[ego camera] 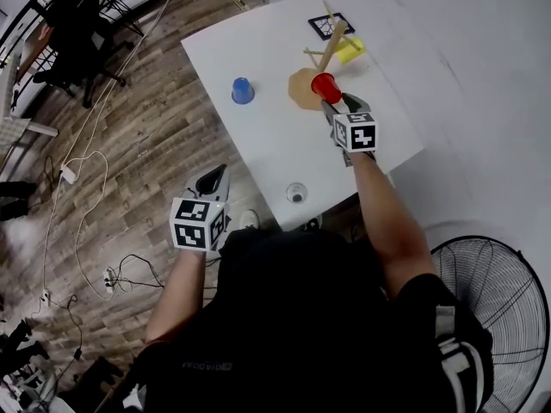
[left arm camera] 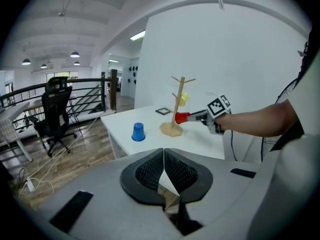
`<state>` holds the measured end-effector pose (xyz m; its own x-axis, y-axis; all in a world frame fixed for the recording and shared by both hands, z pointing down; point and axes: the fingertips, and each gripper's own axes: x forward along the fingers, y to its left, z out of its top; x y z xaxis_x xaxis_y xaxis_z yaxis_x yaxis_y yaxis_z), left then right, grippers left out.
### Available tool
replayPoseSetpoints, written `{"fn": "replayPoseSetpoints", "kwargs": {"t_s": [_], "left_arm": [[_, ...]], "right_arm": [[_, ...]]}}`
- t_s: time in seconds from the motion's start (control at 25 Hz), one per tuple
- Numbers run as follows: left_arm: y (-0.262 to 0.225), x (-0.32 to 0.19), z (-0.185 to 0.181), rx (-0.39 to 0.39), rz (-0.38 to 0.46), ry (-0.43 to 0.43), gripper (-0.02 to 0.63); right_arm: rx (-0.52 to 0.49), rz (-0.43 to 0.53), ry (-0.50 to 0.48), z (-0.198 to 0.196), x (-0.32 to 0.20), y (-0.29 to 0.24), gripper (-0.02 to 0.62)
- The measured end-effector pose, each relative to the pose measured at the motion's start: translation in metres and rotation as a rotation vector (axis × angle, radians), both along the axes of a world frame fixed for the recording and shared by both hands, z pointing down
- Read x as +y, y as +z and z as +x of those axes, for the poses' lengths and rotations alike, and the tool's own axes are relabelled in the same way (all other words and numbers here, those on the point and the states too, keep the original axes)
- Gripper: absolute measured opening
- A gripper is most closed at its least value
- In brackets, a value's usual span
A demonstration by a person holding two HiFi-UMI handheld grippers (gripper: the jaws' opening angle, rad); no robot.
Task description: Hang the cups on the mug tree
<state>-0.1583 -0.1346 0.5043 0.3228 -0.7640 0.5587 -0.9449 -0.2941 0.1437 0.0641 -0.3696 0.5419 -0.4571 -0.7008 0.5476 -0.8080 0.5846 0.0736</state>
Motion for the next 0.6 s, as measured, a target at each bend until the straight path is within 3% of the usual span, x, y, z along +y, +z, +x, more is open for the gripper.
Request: {"fn": "replayPoseSetpoints", "kwargs": {"t_s": [0.24,0.4,0.6], "left_arm": [[-0.003,-0.011,0.010,-0.004,0.009,0.044,0.017],[-0.008,-0.021,0.016,-0.006,0.022,0.073,0.017],[-0.010,-0.031,0.023,-0.012,0.023,0.107,0.017]], "right_arm": [[-0.047,0.033,-0.015,0.005,0.019,-0.022,0.222],[-0.180,0.017,-0.039,0.002,0.043,-0.043,0.215],[-0.311,0.003,-0.076,0.002,0.084,-0.068,0.054]]}}
